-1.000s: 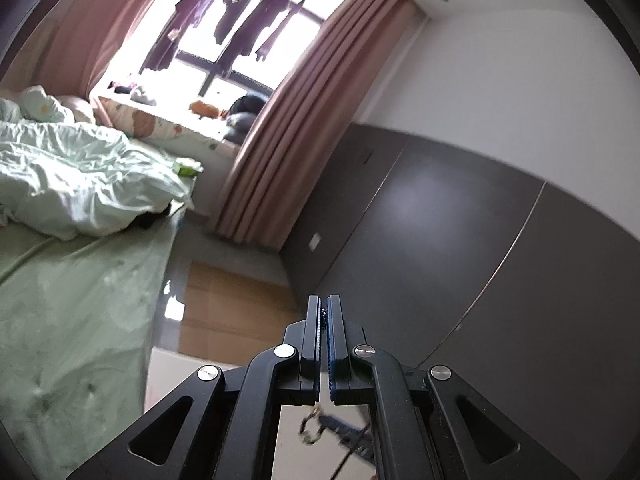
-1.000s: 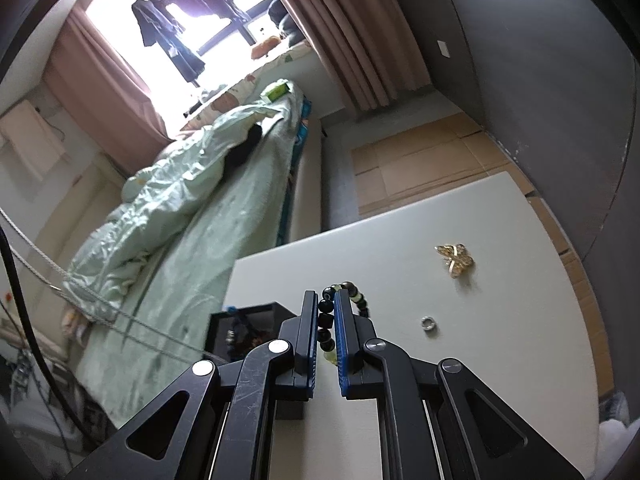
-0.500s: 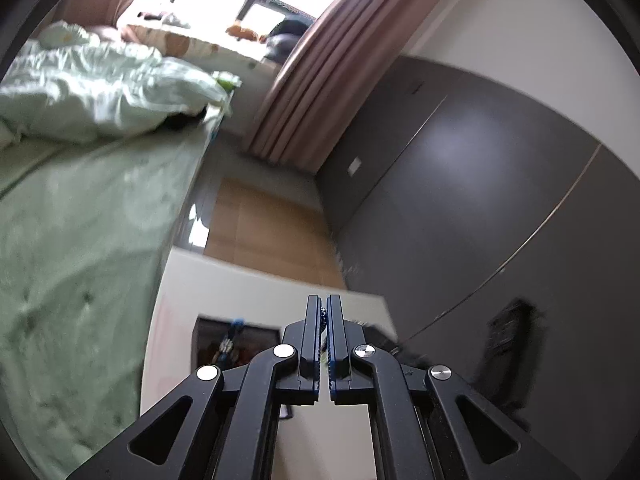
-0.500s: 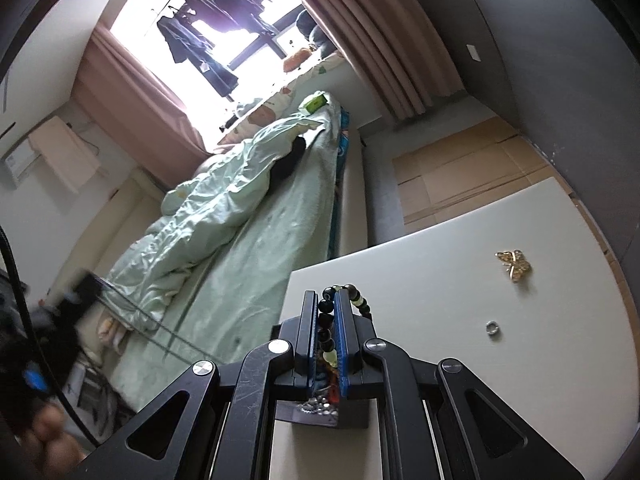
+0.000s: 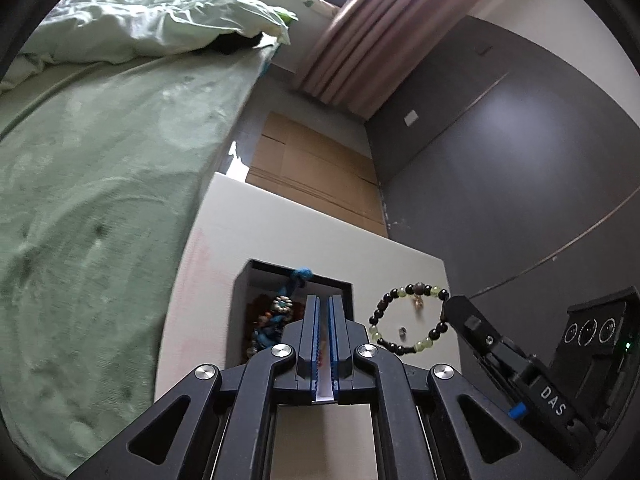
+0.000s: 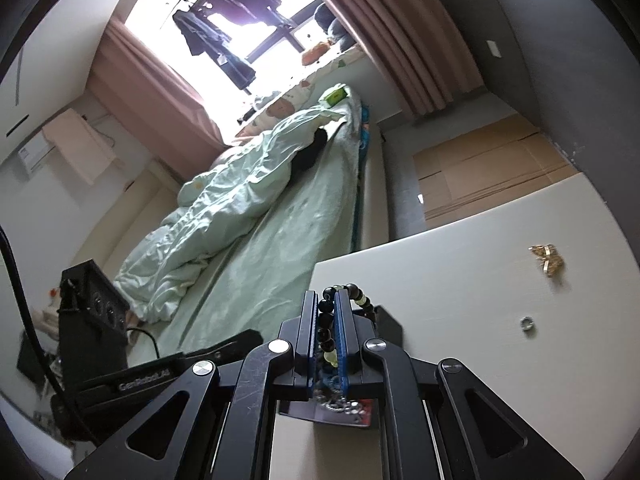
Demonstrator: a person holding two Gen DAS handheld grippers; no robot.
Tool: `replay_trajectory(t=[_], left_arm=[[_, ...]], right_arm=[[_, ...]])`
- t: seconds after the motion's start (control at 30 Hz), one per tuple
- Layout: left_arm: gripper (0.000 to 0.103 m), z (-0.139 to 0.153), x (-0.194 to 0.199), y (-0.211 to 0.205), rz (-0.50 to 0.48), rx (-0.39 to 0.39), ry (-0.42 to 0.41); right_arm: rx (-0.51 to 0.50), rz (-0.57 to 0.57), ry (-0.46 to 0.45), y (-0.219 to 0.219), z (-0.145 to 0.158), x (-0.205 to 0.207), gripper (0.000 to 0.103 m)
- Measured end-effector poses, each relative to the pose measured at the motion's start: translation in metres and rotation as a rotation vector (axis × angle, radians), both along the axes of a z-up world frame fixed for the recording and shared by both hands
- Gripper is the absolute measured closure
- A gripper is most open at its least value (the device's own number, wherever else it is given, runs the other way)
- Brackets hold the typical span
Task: Organize jewelry
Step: 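Carry the bead bracelet over the black box with the right gripper and release it, then reach the left gripper to the small silver ring and grasp it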
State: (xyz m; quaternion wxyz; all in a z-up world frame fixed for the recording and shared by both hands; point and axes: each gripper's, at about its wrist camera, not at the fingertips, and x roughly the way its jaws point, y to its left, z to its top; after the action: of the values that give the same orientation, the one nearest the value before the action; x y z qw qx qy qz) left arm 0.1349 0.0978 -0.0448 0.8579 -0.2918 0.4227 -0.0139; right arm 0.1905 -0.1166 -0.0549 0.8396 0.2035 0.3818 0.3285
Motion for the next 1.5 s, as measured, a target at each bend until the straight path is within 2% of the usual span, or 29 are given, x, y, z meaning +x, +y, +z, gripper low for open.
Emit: replay_trajectory(t=[0.07, 0.1, 0.13, 0.17, 0.23, 0.27, 0.33, 0.57, 1.03, 1.07, 1.13, 1.17, 1.3, 1.4, 1.5], left_arm=[[0.069, -0.002, 0.0, 0.005, 0.019, -0.001, 0.004], [0.041, -0.001, -0.002, 0.009, 0.034, -0.002, 0.001], [0.023, 0.0, -0.003, 0.011, 0.05, 0.002, -0.007], [0.02, 0.002, -0.004, 0.012, 0.065, 0.009, -0.018], [0.019, 0.007, -0.007, 0.014, 0.076, 0.029, -0.034], [0.019, 0.008, -0.007, 0.014, 0.075, 0.03, -0.036], [0.019, 0.005, -0.007, 0.014, 0.073, 0.026, -0.031], [0.019, 0.007, -0.003, 0.001, 0.028, 0.041, -0.039], [0.019, 0.016, 0.03, -0.072, -0.141, 0.108, -0.08], [0.021, 0.016, 0.034, -0.08, -0.154, 0.117, -0.081], [0.035, 0.014, 0.04, -0.091, -0.171, 0.138, -0.075], [0.037, 0.012, 0.046, -0.1, -0.187, 0.153, -0.062], [0.041, -0.002, 0.064, -0.131, -0.265, 0.2, -0.02], [0.049, -0.013, 0.073, -0.148, -0.311, 0.226, 0.007], [0.052, -0.026, 0.084, -0.165, -0.349, 0.256, 0.047]], right_arm=[[0.004, 0.019, 0.005, 0.005, -0.002, -0.001, 0.094], [0.001, 0.033, 0.007, 0.008, -0.003, -0.001, 0.094], [-0.004, 0.043, 0.009, 0.011, -0.003, -0.002, 0.093], [-0.02, 0.054, 0.015, 0.015, -0.004, -0.002, 0.093], [-0.051, 0.08, 0.033, 0.024, -0.006, -0.002, 0.089], [-0.053, 0.09, 0.044, 0.025, -0.008, -0.002, 0.072], [-0.048, 0.089, 0.046, 0.023, -0.009, -0.003, 0.048], [-0.043, 0.033, 0.045, -0.005, -0.008, -0.001, 0.047], [-0.016, -0.228, 0.147, -0.107, -0.019, 0.019, 0.047], [-0.013, -0.244, 0.157, -0.113, -0.02, 0.02, 0.047], [-0.004, -0.279, 0.184, -0.125, -0.023, 0.023, 0.047], [0.002, -0.293, 0.197, -0.131, -0.025, 0.025, 0.047], [0.029, -0.353, 0.252, -0.154, -0.034, 0.03, 0.047], [0.03, -0.375, 0.277, -0.164, -0.038, 0.034, 0.047], [0.034, -0.379, 0.294, -0.172, -0.041, 0.036, 0.047]])
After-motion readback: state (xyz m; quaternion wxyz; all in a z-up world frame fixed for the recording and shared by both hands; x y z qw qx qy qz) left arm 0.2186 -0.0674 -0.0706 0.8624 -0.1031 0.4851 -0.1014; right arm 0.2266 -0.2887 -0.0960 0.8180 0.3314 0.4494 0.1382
